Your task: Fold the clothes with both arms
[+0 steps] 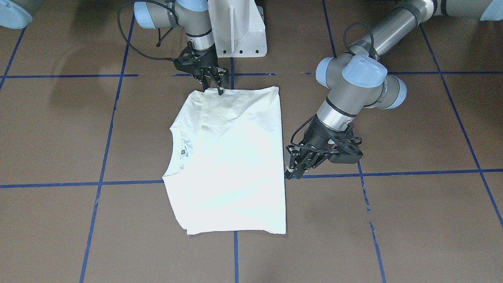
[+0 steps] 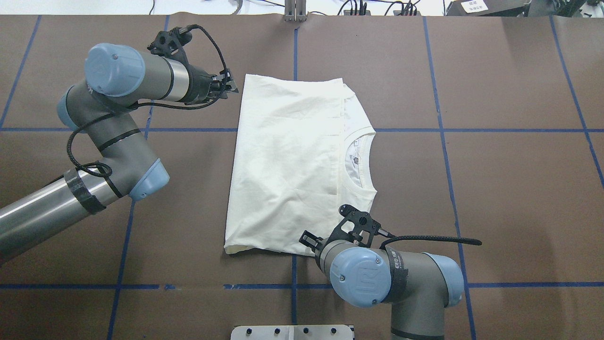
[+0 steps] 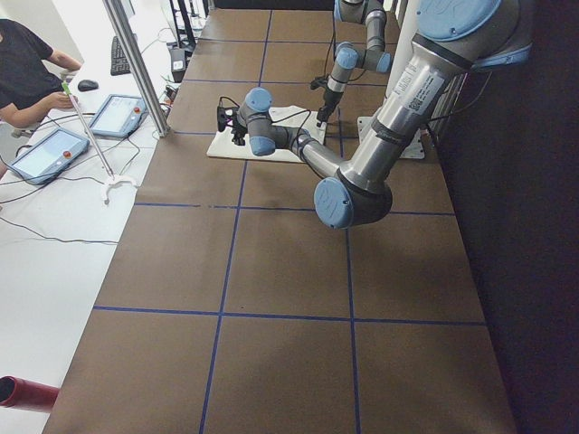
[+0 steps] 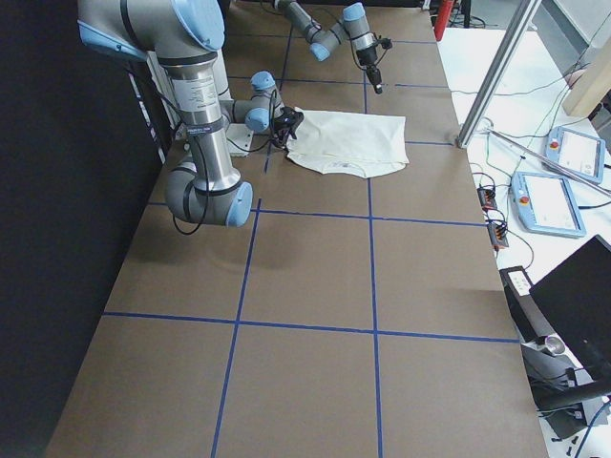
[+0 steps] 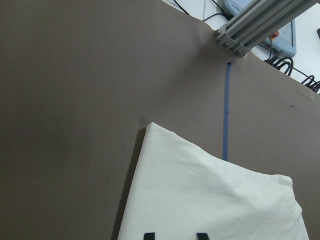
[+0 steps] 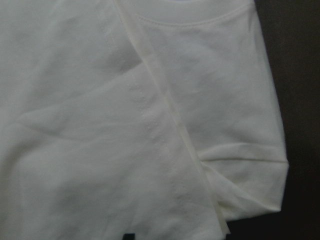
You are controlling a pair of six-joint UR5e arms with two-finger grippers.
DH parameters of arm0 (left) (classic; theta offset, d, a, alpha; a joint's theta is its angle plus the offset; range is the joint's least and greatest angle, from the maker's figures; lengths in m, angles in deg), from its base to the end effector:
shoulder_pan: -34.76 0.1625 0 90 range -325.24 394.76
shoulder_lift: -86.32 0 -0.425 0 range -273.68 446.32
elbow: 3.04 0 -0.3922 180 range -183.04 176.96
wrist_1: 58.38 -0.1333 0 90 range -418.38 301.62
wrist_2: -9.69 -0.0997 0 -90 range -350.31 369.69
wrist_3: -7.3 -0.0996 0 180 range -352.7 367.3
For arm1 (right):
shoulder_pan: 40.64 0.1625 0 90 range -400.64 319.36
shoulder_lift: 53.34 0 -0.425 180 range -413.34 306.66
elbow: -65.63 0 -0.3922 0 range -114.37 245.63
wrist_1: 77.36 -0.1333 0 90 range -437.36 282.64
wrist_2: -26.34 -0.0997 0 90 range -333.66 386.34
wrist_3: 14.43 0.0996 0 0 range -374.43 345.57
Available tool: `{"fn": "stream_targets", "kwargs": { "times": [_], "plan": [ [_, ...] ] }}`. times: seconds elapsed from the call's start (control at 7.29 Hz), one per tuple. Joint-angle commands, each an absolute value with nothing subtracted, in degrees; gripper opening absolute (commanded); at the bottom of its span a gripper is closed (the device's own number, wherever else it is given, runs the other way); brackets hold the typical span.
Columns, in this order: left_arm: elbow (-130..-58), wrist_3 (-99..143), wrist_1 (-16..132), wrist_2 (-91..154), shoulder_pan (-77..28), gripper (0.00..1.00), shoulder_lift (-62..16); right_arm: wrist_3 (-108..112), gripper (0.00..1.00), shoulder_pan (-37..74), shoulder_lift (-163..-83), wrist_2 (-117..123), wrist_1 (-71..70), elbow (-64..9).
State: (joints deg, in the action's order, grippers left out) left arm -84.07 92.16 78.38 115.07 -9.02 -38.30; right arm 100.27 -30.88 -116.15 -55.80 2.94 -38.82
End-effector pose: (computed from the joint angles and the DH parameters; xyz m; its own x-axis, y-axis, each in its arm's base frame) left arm 0.4435 -0.5730 0.2765 0.2607 -0.1302 -0.9566 0.4631 0.8863 0.0056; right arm -0.5927 -0.2510 0.2637 0.4452 0.4966 0.7451 -0.5054 0.8262 -0.2487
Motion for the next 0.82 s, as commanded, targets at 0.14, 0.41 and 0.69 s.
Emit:
{"fn": "stream_targets", "kwargs": {
  "times": [0.14,0.41,0.69],
  "plan": [
    [-84.0,92.3,78.4,115.1,-8.9,0.40,-38.3,100.4,0.40,-30.5,-116.9,-55.8,3.1,-39.2],
    [-83.9,92.3,78.4,115.1,-8.8,0.40,-38.3,100.4,0.00,-30.5,-117.1,-55.7,3.1,-39.2],
    [-83.9,92.4,78.4,115.0,-8.7,0.41,-38.4,100.3,0.00,-30.5,-117.2,-55.6,3.2,-39.8]
  ]
}}
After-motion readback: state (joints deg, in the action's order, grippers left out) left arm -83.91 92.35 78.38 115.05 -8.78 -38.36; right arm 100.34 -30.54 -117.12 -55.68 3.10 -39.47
